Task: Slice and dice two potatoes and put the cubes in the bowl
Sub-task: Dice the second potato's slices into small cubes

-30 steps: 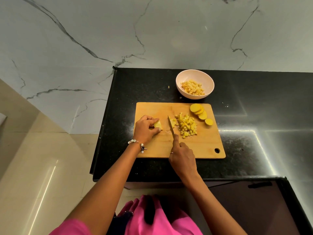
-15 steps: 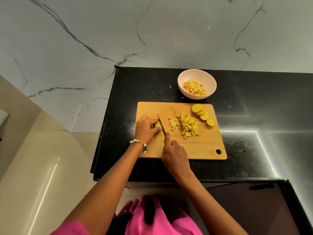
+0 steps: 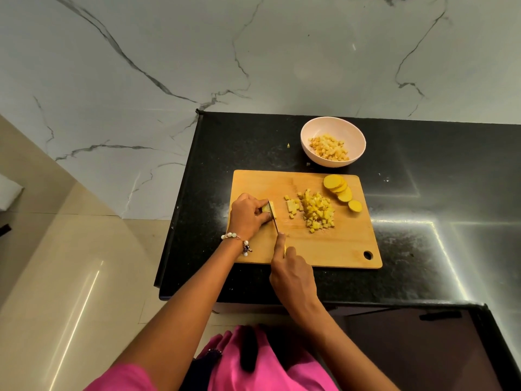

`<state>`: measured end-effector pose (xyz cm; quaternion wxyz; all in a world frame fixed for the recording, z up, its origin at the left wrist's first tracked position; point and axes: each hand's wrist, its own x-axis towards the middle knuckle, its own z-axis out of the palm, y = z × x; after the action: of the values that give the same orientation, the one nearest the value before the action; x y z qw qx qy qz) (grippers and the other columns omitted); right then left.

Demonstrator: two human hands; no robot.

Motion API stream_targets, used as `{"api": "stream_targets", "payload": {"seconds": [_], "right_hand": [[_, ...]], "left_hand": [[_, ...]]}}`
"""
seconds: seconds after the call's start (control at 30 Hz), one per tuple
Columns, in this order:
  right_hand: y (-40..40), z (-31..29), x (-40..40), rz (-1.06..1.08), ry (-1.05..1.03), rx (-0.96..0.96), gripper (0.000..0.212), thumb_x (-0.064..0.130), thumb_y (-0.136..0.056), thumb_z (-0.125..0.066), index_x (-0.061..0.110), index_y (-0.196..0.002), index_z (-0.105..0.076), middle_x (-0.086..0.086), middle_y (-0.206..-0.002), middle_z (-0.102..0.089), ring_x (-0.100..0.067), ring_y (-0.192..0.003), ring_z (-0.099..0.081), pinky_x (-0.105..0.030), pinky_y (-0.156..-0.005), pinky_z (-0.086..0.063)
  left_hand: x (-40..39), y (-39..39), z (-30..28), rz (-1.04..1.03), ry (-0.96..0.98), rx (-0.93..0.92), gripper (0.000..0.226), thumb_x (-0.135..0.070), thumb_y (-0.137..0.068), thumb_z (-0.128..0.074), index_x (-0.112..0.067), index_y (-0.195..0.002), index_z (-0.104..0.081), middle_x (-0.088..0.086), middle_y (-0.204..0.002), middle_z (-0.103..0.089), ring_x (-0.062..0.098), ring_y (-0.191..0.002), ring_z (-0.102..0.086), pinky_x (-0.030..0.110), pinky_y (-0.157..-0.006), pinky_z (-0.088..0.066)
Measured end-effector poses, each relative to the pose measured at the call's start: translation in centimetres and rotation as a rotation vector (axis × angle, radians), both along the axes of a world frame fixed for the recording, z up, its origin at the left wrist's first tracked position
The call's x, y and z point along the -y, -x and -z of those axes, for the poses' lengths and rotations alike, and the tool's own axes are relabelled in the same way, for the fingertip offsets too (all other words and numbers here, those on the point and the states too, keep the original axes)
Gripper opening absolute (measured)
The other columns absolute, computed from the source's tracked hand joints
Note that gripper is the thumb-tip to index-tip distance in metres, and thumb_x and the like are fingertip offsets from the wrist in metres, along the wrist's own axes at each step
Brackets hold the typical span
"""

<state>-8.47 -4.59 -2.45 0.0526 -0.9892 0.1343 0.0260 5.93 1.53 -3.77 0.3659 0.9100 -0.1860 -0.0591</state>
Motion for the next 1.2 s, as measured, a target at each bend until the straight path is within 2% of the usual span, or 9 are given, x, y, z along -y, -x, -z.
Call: {"api": "stream_targets", "payload": {"seconds": [0.23, 0.37, 0.43, 0.5, 0.57, 0.73, 0.97, 1.07, 1.2], "right_hand": [[-0.9, -0.3, 0.5, 0.024, 0.034, 0.068, 0.067, 0.005, -0.053, -0.082, -0.006, -0.116, -0.062, -0.012, -0.056, -0.054, -0.024, -0.031, -0.045, -0.021, -0.034, -0.02], [-0.5, 0.2, 1.4, 0.046, 0.02, 0.106, 0.067, 0.003, -0.055, -0.08, -0.006, -0.119, -0.06, -0.013, -0.059, -0.056, -0.026, -0.033, -0.047, -0.022, -0.036, -0.02], [-0.2, -0.2, 2.0, 0.063, 0.014, 0.044, 0.064, 0.005, -0.075, -0.067, -0.005, -0.134, -0.045, -0.016, -0.076, -0.061, -0.03, -0.05, -0.057, -0.029, -0.042, -0.028], [-0.1, -0.1, 2.5, 0.068, -0.056, 0.065, 0.059, 0.012, -0.095, -0.039, 0.002, -0.149, -0.016, -0.017, -0.105, -0.059, -0.032, -0.08, -0.061, -0.034, -0.058, -0.035], [-0.2, -0.2, 2.8, 0.068, -0.11, 0.065, 0.057, 0.014, -0.098, -0.029, 0.007, -0.151, -0.008, -0.016, -0.113, -0.057, -0.032, -0.09, -0.058, -0.034, -0.065, -0.035], [-1.1, -0.6, 1.4, 0.033, -0.168, 0.076, 0.057, 0.014, -0.097, -0.029, 0.009, -0.151, -0.011, -0.017, -0.112, -0.057, -0.035, -0.09, -0.057, -0.035, -0.064, -0.034], [-1.5, -1.0, 0.8, 0.01, -0.15, 0.033, 0.057, 0.013, -0.097, -0.028, 0.008, -0.151, -0.008, -0.018, -0.115, -0.056, -0.035, -0.09, -0.058, -0.036, -0.064, -0.034], [-1.4, -0.7, 0.6, -0.005, -0.128, 0.034, 0.057, 0.012, -0.098, -0.028, 0.005, -0.15, -0.007, -0.02, -0.115, -0.056, -0.037, -0.088, -0.059, -0.038, -0.065, -0.039], [-2.1, -0.4, 0.5, -0.048, -0.052, 0.021, 0.056, 0.01, -0.098, -0.025, 0.002, -0.15, -0.005, -0.019, -0.114, -0.056, -0.034, -0.085, -0.06, -0.034, -0.061, -0.035]], "left_hand": [[0.0, 0.2, -0.1, -0.003, -0.011, 0.001, 0.045, -0.024, -0.076, -0.076, -0.011, -0.117, -0.065, 0.009, -0.099, -0.058, 0.018, -0.087, -0.056, 0.018, -0.078, -0.04], [0.0, 0.2, -0.1, -0.013, 0.01, -0.01, 0.046, -0.023, -0.074, -0.078, -0.011, -0.117, -0.065, 0.009, -0.101, -0.058, 0.016, -0.085, -0.055, 0.02, -0.079, -0.042], [-0.2, 0.2, -0.1, -0.016, 0.02, -0.026, 0.047, -0.023, -0.074, -0.078, -0.01, -0.117, -0.065, 0.007, -0.102, -0.058, 0.012, -0.082, -0.054, 0.017, -0.078, -0.044], [-0.4, 0.0, 0.0, -0.017, 0.04, -0.058, 0.048, -0.022, -0.073, -0.079, -0.011, -0.118, -0.064, 0.003, -0.101, -0.058, 0.01, -0.079, -0.055, 0.014, -0.075, -0.045], [-0.7, -0.1, -0.1, -0.016, 0.059, -0.081, 0.05, -0.02, -0.073, -0.079, -0.01, -0.119, -0.064, 0.001, -0.099, -0.059, 0.009, -0.079, -0.057, 0.012, -0.073, -0.047], [-0.6, -0.1, -0.2, -0.044, 0.017, -0.019, 0.04, -0.019, -0.074, -0.078, -0.009, -0.112, -0.068, 0.007, -0.103, -0.063, 0.015, -0.085, -0.061, 0.026, -0.084, -0.052], [-0.5, 0.0, 0.1, -0.074, 0.028, -0.004, 0.036, -0.02, -0.075, -0.077, -0.01, -0.11, -0.069, 0.007, -0.103, -0.063, 0.014, -0.086, -0.058, 0.023, -0.082, -0.049], [-0.5, -0.1, 0.2, -0.087, 0.042, -0.014, 0.035, -0.019, -0.075, -0.078, -0.01, -0.108, -0.07, 0.007, -0.102, -0.064, 0.015, -0.088, -0.06, 0.027, -0.084, -0.051], [-0.5, -0.3, 0.2, -0.08, 0.057, -0.032, 0.034, -0.018, -0.073, -0.079, -0.009, -0.104, -0.071, 0.006, -0.099, -0.065, 0.015, -0.088, -0.06, 0.028, -0.083, -0.051]]}}
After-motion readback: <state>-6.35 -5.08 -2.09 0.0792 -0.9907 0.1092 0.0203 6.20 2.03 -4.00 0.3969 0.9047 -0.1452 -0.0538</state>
